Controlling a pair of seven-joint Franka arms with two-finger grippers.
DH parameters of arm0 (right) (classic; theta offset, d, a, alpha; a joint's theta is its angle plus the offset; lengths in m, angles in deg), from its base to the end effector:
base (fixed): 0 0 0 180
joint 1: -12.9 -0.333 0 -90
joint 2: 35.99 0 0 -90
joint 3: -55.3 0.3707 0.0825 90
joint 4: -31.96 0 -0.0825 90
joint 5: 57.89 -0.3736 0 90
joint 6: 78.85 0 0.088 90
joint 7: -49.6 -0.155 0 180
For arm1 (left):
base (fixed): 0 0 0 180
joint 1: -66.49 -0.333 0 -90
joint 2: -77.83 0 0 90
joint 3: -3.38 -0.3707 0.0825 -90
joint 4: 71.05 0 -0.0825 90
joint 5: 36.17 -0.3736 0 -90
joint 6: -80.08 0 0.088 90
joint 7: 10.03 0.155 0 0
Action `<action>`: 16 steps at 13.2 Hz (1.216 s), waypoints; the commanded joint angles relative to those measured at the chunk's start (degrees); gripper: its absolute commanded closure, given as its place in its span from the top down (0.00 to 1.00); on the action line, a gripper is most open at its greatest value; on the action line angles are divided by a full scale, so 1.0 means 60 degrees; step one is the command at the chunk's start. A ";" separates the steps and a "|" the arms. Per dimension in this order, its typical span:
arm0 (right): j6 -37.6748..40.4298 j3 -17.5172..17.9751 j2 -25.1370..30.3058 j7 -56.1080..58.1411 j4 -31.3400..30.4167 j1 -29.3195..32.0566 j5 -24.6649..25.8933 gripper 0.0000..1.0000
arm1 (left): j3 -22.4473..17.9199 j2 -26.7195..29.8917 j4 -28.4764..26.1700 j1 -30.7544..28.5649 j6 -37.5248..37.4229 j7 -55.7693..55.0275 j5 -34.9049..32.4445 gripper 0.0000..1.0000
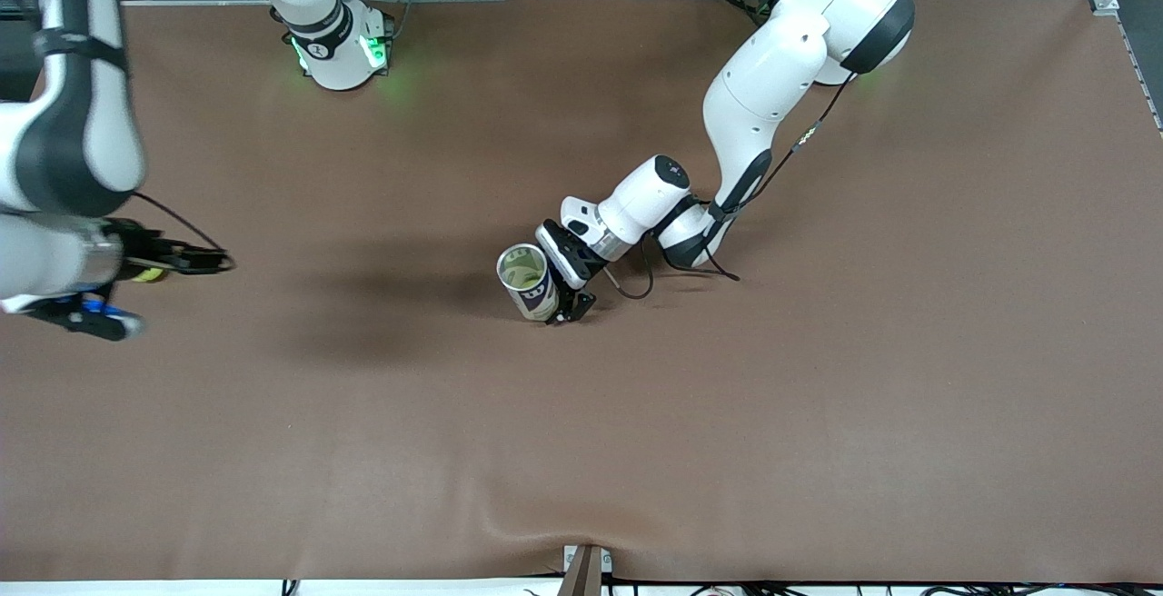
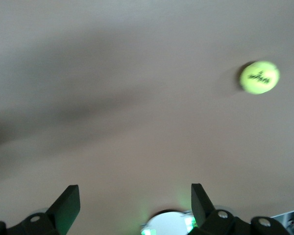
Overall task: Insert tennis ball vertically with right arm
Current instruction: 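Grasp the second tennis ball with the right gripper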
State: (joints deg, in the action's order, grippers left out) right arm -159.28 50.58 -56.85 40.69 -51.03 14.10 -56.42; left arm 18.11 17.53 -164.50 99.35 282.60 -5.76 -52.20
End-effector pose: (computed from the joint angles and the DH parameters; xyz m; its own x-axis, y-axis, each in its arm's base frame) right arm 0.6076 -0.0602 0.4643 0.8869 -0.2583 -0.3829 -0.2317 -0.9660 0.1149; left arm 0.5362 -0.5660 0.1331 0.3540 -0.5043 0.7876 -0.8403 -0.5413 0.0311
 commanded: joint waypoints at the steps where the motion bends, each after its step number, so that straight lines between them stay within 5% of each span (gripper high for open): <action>1: -0.0579 0.0246 0.0092 0.1348 -0.0492 0.0911 0.0849 1.00 | 0.0006 -0.0029 0.0048 -0.0043 0.0174 -0.0110 0.0019 1.00; 9: -0.7210 0.0246 0.0005 0.3735 -0.4607 0.2961 0.1761 1.00 | 0.0006 -0.0015 -0.0054 -0.0043 0.0174 -0.0111 0.0019 1.00; 13: -0.8361 0.0231 -0.0595 0.5288 -0.4801 0.3637 0.1848 1.00 | 0.0006 -0.0014 -0.0039 -0.0028 0.0174 -0.0096 -0.0025 1.00; 16: -0.8917 0.0246 -0.1063 0.5409 -0.4845 0.3960 0.1863 1.00 | 0.0006 0.0000 -0.0040 -0.0043 0.0174 -0.0066 -0.0054 0.90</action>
State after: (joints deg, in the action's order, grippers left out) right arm -210.06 50.66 -62.15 72.30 -79.10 35.81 -47.02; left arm 18.11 17.53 -164.67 99.15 282.61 -5.76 -52.20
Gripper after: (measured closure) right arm 0.000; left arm 0.040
